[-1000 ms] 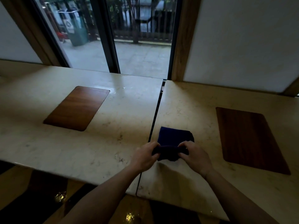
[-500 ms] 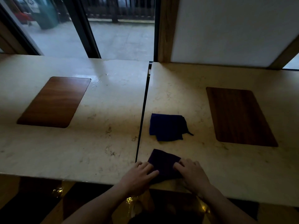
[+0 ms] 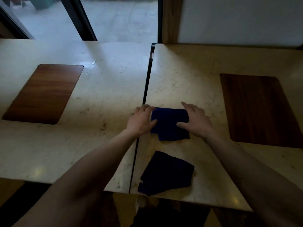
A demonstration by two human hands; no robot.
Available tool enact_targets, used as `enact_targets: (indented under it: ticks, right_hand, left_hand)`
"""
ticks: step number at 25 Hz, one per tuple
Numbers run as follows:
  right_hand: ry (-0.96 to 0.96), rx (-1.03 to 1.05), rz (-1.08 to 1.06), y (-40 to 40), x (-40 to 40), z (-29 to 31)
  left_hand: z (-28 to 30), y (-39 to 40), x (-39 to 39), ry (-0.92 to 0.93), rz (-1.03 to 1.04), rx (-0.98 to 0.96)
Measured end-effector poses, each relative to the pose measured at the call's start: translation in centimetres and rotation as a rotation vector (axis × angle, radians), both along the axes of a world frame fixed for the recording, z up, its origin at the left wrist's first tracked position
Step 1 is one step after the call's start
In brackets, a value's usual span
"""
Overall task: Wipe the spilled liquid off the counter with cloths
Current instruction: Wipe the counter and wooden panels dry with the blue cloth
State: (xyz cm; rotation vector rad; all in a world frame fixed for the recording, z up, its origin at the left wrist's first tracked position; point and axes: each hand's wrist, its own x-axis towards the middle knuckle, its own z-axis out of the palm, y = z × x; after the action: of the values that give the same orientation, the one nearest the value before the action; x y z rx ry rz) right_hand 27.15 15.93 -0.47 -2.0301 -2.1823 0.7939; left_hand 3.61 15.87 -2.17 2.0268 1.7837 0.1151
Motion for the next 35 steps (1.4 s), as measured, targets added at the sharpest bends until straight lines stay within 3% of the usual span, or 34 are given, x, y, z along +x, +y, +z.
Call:
enact_targets:
  ticks: [5,9,11,15,17,22,26,35]
  right_hand:
    - [-0.09,-0.076,0.048,2.4,0.3,-3.7]
    - [-0.048,0.041,0.05,2.1,0.8,-4.0]
    - [0.06,0.056,0.002,1.1,0.9,-2.9]
    - [0.249,0.113,-0.024,-1.3,0.6,0.6]
    - [0.317,0.146,-0.002,-1.7,0.2,2.8]
    - [0.387,0.365,0.084,-3.6,-4.5,9.0]
    - [0.519,0.413,0.096,-5.5,-10.7,11.7]
    - [0.654,0.444,-0.084,-11.7,-26.7,12.7]
  left_hand:
    - [-1.7,4.5,2.3,0.14,-0.103,-0.174]
    - [-0.6,4.1,3.3,0.187,-0.09,-0.123]
    - [0.1,2.8,3.5,0.067,0.003,-0.074]
    - [3.0,-0.4,2.2,-0.412,0.186,-0.143]
    - [4.9,-2.0,1.2,-0.543,0.245,-0.127]
    - [10.4,-5.9,-4.0,-0.544,0.286,0.145]
    - [13.8,-8.0,-9.5,-0.597,0.323,0.288]
    - [13.7,-11.7,-24.5,-0.736,0.225,0.304]
